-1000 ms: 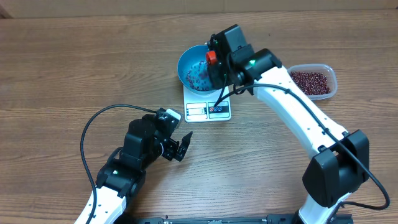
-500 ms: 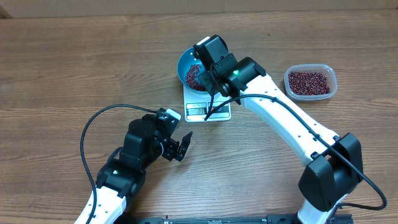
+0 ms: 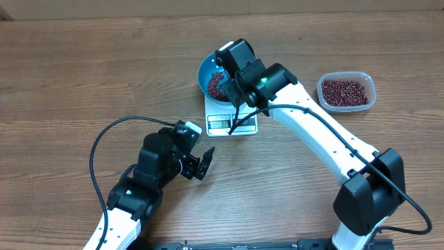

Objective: Scoop item into bowl and weigh 150g on scale
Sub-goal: 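Return the empty scoop with right gripper to the bean container, then dig the scoop into the beans with right gripper to refill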

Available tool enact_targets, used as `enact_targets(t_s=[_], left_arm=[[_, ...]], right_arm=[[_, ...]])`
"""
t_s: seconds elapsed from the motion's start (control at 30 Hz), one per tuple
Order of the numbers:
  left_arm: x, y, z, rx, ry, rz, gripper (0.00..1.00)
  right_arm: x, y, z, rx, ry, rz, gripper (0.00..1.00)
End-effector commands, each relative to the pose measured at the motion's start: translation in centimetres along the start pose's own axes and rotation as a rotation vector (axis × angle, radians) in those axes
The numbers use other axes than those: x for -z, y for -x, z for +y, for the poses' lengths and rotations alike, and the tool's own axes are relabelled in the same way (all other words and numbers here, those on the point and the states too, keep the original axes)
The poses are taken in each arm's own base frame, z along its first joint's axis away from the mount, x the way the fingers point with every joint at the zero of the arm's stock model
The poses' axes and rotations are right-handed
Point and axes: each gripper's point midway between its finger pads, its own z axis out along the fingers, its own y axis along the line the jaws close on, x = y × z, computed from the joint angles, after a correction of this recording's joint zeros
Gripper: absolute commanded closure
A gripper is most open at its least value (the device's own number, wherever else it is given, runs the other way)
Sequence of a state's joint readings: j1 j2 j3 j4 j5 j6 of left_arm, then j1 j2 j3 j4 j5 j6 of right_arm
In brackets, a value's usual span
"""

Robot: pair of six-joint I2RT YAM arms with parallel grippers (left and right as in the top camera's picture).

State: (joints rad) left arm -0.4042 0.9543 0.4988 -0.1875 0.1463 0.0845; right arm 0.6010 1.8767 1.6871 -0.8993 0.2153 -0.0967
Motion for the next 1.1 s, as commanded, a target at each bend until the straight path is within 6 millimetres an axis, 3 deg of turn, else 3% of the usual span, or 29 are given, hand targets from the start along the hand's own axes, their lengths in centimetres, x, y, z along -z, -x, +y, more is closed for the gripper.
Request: enact_targets(t_s=[0.0,0.13,0.3,0.57,0.73,1.07], left_arm=[[-0.1,-0.3,-0.3,0.001,-0.014,0.006,0.0],[-0.1,-0.3,-0.3,0.001,-0.014,0.006,0.01],[-0.1,-0.3,-0.3,0.001,-0.014,0.006,0.01],[-0.1,-0.3,-0.3,0.001,-0.014,0.006,0.0],[-0.1,-0.3,-0.3,0.001,-0.014,0.006,0.01],[-0.1,-0.3,-0.3,0.001,-0.014,0.006,0.0]], right_arm=[[4.0,2.4,-2.5,-0.112,0.024,-0.094,0.96],[6.5,1.4,-6.1,-0.21,-0.002,-0.088,0.96],[9.3,-1.9,-12.0,-0.335,-0.072,-0.04,0.96],[8.9,-10.4,-19.5,-0.502,-0.146,0.184,0.96],[7.7,-13.1,-21.6,-0.548,-0.098,0.241,0.96],[3.7,-15.7,-21.1,-0.504,0.036,0.361,0.96]])
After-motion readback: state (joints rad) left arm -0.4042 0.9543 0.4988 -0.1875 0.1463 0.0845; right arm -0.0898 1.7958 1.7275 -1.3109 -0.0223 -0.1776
